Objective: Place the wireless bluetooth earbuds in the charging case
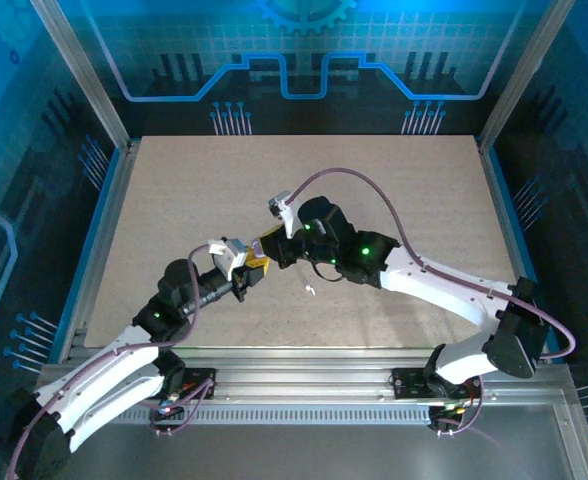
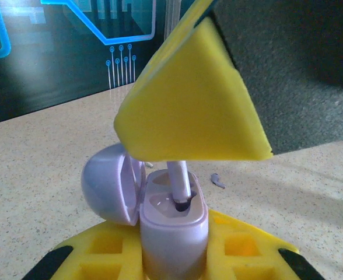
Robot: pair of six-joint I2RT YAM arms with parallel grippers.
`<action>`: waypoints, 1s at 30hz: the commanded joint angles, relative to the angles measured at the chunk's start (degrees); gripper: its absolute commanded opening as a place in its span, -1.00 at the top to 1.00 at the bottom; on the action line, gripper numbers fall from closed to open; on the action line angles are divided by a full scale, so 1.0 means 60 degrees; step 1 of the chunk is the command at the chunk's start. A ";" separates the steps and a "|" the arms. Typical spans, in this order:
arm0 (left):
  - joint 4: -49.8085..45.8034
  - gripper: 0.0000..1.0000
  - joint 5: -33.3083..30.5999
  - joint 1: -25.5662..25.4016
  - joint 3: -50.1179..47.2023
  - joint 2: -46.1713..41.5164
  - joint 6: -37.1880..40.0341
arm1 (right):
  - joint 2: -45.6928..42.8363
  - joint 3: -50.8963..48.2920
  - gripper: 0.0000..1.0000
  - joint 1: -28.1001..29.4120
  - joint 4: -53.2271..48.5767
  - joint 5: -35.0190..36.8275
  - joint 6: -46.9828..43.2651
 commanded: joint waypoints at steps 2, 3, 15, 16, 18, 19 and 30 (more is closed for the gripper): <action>0.0226 0.90 0.0190 -0.0023 -0.0083 -0.0240 0.0230 | 0.0133 -0.0128 0.72 0.0178 0.0316 -0.0289 0.0005; 0.0219 0.90 0.0184 -0.0016 -0.0091 -0.0264 0.0228 | 0.0133 -0.0142 0.72 0.0178 0.0316 -0.0329 -0.0003; 0.0218 0.90 0.0194 -0.0015 -0.0089 -0.0343 0.0228 | -0.0100 -0.0289 0.72 0.0178 -0.0147 -0.0417 -0.0310; 0.0226 0.90 0.0186 -0.0009 -0.0088 -0.0341 0.0241 | -0.0115 -0.0289 0.72 0.0178 -0.0201 -0.0381 -0.0348; 0.0246 0.90 0.0184 -0.0015 -0.0075 -0.0343 0.0243 | -0.0131 -0.0274 0.72 0.0178 -0.0268 -0.0349 -0.0444; 0.0238 0.90 0.0198 -0.0020 -0.0068 -0.0343 0.0245 | -0.0131 -0.0274 0.72 0.0178 -0.0270 -0.0358 -0.0480; 0.0275 0.90 0.0322 -0.0015 -0.0069 -0.0446 0.0216 | -0.0085 -0.0263 0.72 0.0157 -0.0396 -0.0738 -0.1099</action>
